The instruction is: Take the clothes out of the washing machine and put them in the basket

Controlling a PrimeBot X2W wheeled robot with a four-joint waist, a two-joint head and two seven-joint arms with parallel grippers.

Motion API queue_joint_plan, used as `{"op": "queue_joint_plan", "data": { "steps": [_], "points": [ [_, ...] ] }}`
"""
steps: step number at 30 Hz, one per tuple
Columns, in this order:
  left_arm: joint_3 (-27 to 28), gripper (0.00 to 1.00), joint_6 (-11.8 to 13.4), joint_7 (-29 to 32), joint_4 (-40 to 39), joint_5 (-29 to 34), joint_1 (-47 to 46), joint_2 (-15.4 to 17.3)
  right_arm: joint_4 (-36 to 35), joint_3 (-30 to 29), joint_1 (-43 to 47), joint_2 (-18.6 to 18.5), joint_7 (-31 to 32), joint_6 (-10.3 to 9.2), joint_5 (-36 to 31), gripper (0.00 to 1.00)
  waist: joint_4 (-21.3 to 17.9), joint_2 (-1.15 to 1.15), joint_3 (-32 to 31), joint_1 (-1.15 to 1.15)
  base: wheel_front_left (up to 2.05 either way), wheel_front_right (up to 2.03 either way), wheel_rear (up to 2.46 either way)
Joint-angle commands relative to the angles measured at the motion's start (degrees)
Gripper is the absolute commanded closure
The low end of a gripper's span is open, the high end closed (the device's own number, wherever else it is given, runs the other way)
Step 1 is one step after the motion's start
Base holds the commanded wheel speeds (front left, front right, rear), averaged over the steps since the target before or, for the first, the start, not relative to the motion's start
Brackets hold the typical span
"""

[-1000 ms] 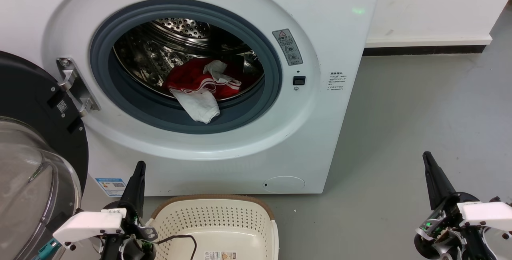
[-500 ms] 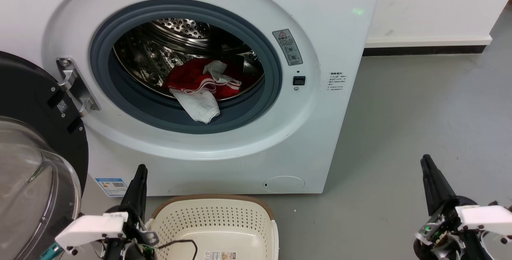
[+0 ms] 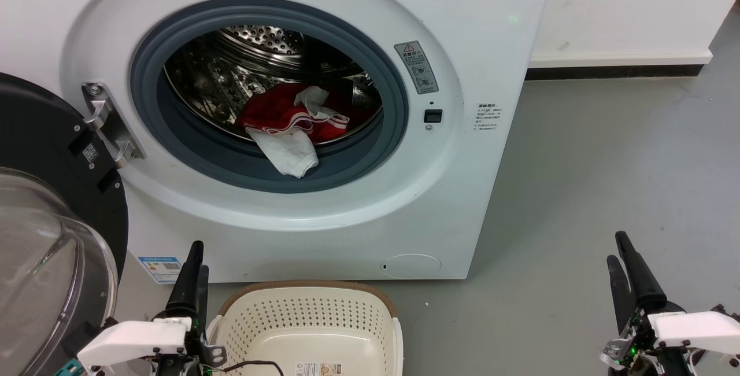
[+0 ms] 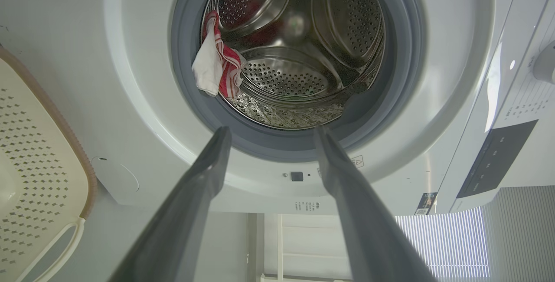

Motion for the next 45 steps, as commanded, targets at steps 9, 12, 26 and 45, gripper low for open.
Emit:
{"op": "queue_joint_plan", "data": {
  "steps": [9,12,26,45],
  "points": [
    [-0.78,0.0,2.35,-2.66,-5.01,10.89,0.03,0.17,-4.94,0.46,0.51,-0.11,-2.69,0.0,-11.5,0.0,0.07,0.0,0.17,0.0,0.0,0.0,0.0],
    [-1.43,0.0,3.3,-3.4,-6.03,14.26,0.26,0.18,-6.14,0.61,0.78,-0.11,-3.41,0.0,-14.96,0.0,0.1,0.0,0.21,0.0,0.0,0.0,0.0],
    [-3.97,0.0,6.69,-6.49,-9.76,28.82,1.55,0.21,-11.07,2.72,2.47,-0.11,-6.5,0.0,-31.4,0.0,0.23,0.0,0.29,0.0,0.0,0.0,0.0],
    [-6.89,0.0,9.49,-10.05,-12.44,46.16,3.4,0.24,-14.1,4.7,4.93,-0.11,-10.05,0.0,-49.38,0.0,0.34,0.0,0.3,0.0,0.0,0.0,0.0]
  ]
}}
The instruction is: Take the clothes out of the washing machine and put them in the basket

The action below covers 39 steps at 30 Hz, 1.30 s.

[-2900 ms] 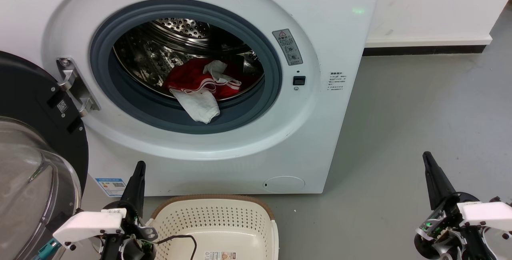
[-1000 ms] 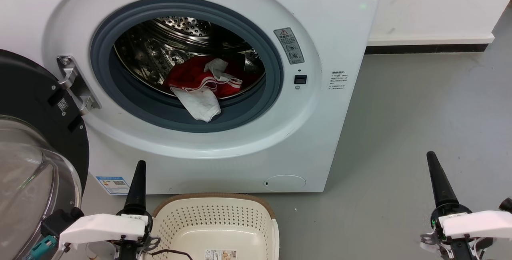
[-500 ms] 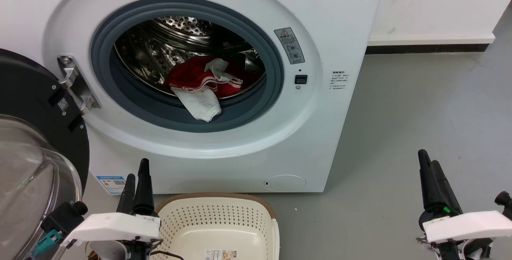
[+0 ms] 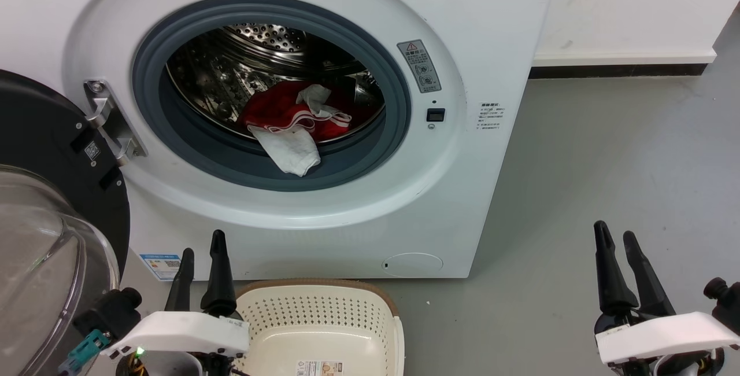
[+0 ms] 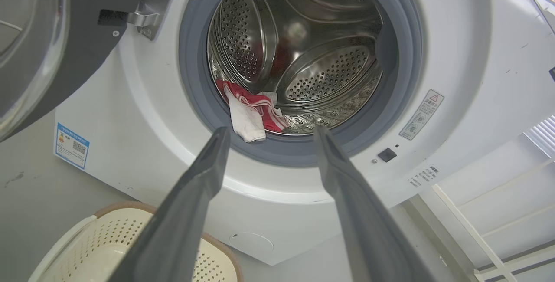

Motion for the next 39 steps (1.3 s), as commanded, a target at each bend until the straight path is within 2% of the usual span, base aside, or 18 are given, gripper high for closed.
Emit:
{"op": "queue_joint_plan", "data": {
  "steps": [1,20,39],
  "points": [
    [-0.44,0.0,0.43,-0.62,-1.2,2.16,0.23,0.16,-1.24,0.14,0.35,-0.13,-0.58,0.0,-2.22,0.0,0.04,0.0,0.03,0.0,0.0,0.0,0.0],
    [-2.14,0.0,2.19,-3.55,-2.63,15.36,1.57,0.19,-3.9,1.2,1.81,-0.12,-3.52,0.0,-14.75,0.0,0.25,0.0,0.38,0.0,0.0,0.0,0.0],
    [-2.97,0.0,1.9,-5.99,-3.71,24.38,2.79,0.22,-5.85,2.01,3.1,-0.11,-5.88,0.0,-24.88,0.0,0.61,0.0,0.73,0.0,0.0,0.0,0.0]
  ]
}}
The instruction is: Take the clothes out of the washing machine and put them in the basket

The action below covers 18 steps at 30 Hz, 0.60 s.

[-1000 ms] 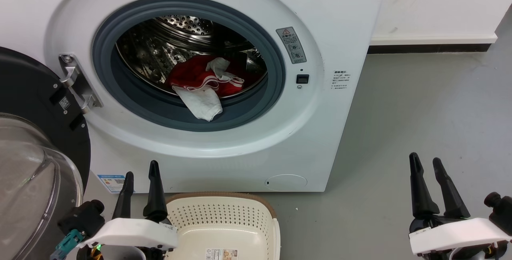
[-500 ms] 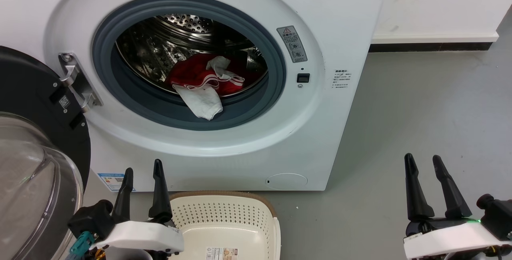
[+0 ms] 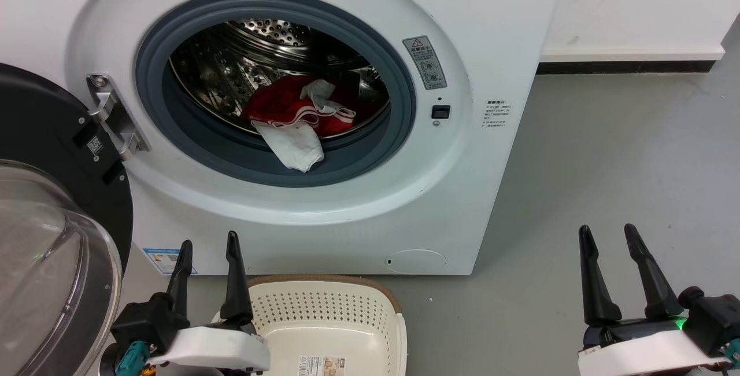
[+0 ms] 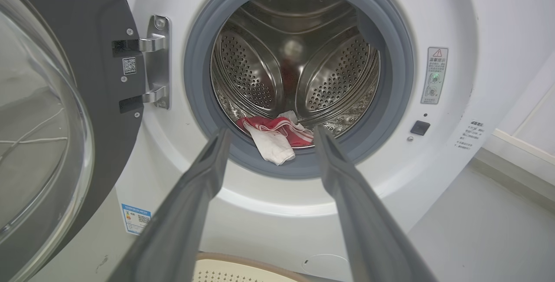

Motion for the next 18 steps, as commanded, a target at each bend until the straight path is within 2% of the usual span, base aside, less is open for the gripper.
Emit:
{"op": "queue_joint_plan", "data": {
  "steps": [1,18],
  "points": [
    [0.0,0.0,0.05,-0.43,-0.67,1.22,0.51,0.16,-0.75,0.2,0.1,-0.08,-0.53,-0.02,-1.34,0.0,0.01,0.0,0.01,0.0,0.0,0.0,0.0],
    [-0.56,0.0,0.26,-2.39,-0.14,8.36,1.6,0.18,-2.03,0.66,1.29,-0.06,-2.41,-0.02,-8.87,0.0,0.02,0.0,0.06,0.0,0.0,0.0,0.0]
  ]
}}
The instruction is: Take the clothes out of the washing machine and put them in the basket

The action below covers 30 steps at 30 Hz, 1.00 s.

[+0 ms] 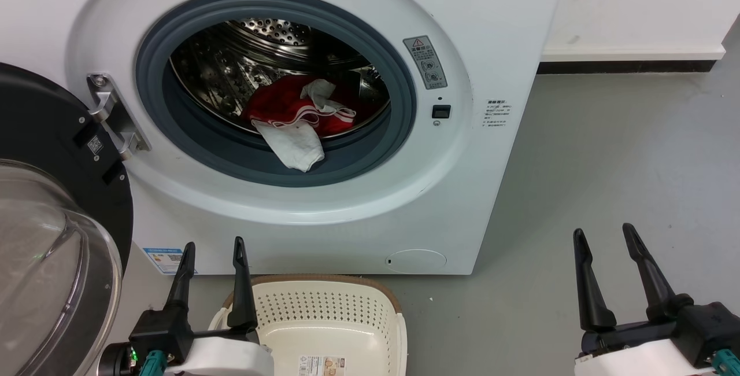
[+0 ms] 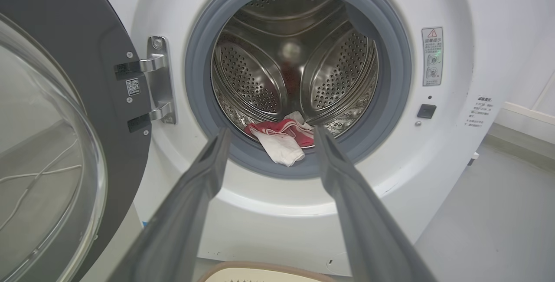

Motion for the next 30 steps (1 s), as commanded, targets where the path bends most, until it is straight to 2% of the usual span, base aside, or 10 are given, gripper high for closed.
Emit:
{"op": "queue_joint_plan", "data": {
  "steps": [1,13,30],
  "points": [
    [-0.2,0.0,0.28,-0.43,-0.16,1.07,0.6,0.15,-0.58,0.21,0.38,-0.05,-0.43,-0.02,-1.32,0.0,0.01,0.0,-0.02,0.0,0.0,0.0,0.0],
    [-0.49,0.0,0.8,-1.7,-0.41,5.15,1.2,0.16,-1.16,0.24,1.4,-0.04,-1.64,-0.03,-5.1,0.0,0.15,0.0,0.16,0.0,0.0,0.0,0.0],
    [-0.29,0.0,0.57,-1.58,0.98,4.35,1.33,0.15,0.7,-0.36,1.41,-0.04,-1.55,-0.03,-2.69,0.0,0.02,0.0,0.19,0.0,0.0,0.0,0.0]
  ]
}}
